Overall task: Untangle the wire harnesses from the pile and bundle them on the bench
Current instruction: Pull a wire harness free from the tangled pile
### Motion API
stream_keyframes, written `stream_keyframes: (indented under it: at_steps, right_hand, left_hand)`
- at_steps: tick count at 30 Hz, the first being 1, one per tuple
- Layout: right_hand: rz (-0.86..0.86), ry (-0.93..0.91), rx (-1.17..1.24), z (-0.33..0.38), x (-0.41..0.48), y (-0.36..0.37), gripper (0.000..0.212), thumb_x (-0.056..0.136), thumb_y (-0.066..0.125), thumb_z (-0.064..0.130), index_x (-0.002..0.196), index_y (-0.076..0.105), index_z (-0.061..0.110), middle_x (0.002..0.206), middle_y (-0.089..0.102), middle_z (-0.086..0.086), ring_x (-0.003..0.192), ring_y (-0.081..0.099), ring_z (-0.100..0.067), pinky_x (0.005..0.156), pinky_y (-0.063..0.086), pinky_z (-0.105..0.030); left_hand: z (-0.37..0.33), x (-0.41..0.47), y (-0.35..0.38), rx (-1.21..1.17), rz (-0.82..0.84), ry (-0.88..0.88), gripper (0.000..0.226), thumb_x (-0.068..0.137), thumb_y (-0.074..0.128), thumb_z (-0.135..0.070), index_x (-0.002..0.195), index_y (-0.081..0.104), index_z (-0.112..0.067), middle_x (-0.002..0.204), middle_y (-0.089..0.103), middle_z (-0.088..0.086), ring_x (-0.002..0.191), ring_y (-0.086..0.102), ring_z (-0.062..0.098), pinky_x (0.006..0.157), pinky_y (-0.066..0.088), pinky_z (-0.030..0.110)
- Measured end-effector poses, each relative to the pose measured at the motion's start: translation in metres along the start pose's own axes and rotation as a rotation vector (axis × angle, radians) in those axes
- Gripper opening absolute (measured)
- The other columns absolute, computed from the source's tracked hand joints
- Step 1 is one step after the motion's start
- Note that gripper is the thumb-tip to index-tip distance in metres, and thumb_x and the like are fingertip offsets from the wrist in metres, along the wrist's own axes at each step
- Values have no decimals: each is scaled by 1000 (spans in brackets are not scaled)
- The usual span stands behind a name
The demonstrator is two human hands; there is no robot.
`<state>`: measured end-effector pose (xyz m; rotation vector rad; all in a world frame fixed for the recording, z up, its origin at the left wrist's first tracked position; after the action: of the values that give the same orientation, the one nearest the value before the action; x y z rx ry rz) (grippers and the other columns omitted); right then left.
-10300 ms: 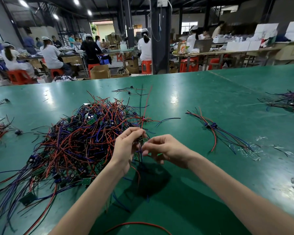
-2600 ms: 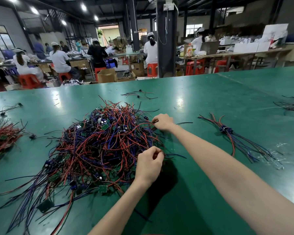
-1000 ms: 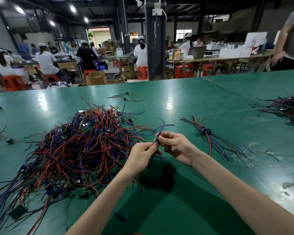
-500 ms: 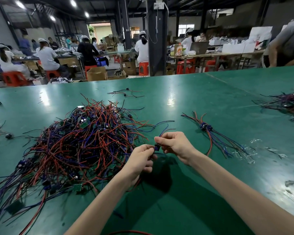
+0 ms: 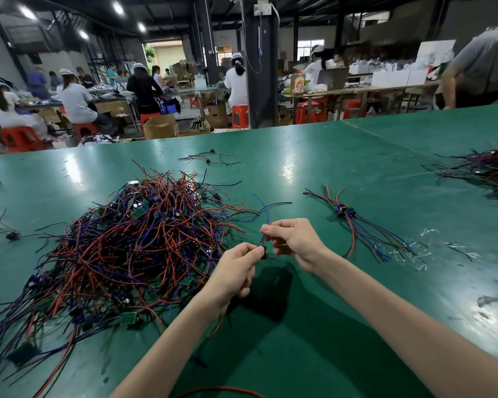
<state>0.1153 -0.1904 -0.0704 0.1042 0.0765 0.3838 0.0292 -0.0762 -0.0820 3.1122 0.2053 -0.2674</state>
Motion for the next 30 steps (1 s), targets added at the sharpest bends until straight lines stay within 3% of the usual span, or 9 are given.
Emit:
stream_keyframes:
  at_steps: [8,11,14,16,18,30]
  right_hand:
    - [-136,16,159,10,12,-23,13,86,62,-4,73,61,-2,49,60,0,40,52,-6,43,48,-18]
    - [-206,11,235,11,16,-34,14,86,61,-5,72,60,-3,55,58,-6,41,53,-7,45,50,-19]
    - [-210,11,275,7,18,-37,13,86,61,-6,73,60,-5,56,57,-7,43,53,-9,47,52,-20]
    - [-189,9,289,4,18,-34,13,85,62,-6,73,59,-5,54,57,-6,43,54,-9,48,53,-20]
    - [-168,-1,300,3,18,-30,13,85,62,-6,72,59,-4,52,58,-6,43,55,-9,48,53,-21]
    - [-169,-56,236,1,18,-25,11,84,65,-3,75,59,-3,65,56,-12,44,53,-10,50,53,-22]
  left_hand:
    - [0,-3,3,20,63,17,19,99,48,-22,88,56,-8,43,30,-1,34,18,9,37,14,14]
    - [1,-2,3,86,58,17,20,99,48,-23,86,56,-9,44,39,0,33,23,9,36,18,14]
    - [1,0,3,134,24,19,19,97,48,-18,83,57,-8,62,64,8,41,41,11,37,35,19]
    - [1,1,3,50,8,-2,19,95,50,-13,82,61,-5,77,69,11,51,55,15,46,52,27]
    - [1,2,1,-49,-3,-5,17,93,53,-12,85,64,-2,79,67,12,55,61,17,53,58,30]
    - [0,0,-3,-97,-25,-14,23,89,57,0,70,69,3,64,64,15,47,59,18,49,54,26]
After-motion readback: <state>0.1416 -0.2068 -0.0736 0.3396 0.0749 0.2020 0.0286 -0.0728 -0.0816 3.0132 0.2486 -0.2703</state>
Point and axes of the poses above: each hand's wrist, its own x-axis towards the middle knuckle, its own y-axis out of the palm, z = x × y, the point moved 2 cm from there along x, towards the middle knuckle
